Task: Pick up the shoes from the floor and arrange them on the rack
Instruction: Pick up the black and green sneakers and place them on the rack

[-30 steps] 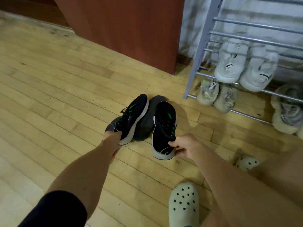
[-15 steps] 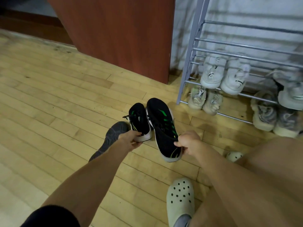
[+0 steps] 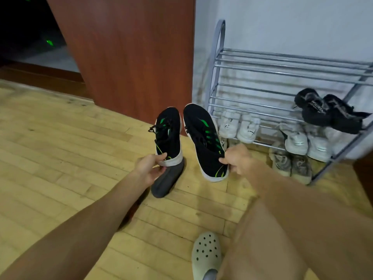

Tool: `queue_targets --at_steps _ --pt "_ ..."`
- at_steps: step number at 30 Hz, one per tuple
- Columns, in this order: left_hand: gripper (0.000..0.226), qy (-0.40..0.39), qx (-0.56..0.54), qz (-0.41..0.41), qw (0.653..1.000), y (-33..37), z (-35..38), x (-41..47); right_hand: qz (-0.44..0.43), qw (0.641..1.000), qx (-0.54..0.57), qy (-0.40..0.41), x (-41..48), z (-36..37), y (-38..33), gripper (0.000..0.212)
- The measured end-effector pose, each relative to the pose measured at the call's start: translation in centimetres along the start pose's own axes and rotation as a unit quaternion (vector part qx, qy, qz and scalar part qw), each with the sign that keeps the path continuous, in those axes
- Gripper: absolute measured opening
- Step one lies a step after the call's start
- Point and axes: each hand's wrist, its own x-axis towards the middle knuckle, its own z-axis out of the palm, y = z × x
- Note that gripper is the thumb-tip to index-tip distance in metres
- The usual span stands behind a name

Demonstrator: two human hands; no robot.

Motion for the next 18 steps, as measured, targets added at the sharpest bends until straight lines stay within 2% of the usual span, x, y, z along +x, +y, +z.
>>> queue_targets --at_steps 4,9,12,16,18 --pt "0.010 -0.036 0.062 0.055 0.996 2.2 3.0 -2.9 -0.002 0.998 0.064 0.028 -1.2 -3.3 -0.7 0.017" --pt "0.015 -0.054 0.088 0.058 0.993 3.1 7.8 -3.7 0.001 0.992 0.126 0.031 -1.7 -7.5 -0.2 0.016" --pt "0.016 -0.057 0.101 0.053 0.992 2.8 10.6 -2.5 0.005 0.988 0.149 0.035 -0.6 -9.8 0.4 0.033" --pt "0.012 -0.092 0.132 0.012 0.987 1.1 13.4 -0.6 0.030 0.976 0.208 0.056 2.5 -12.3 1.2 0.009" --pt "0.011 -0.103 0.144 -0.009 0.984 -0.3 14.5 0.4 0.042 0.972 0.225 0.060 4.6 -13.2 1.4 0.010"
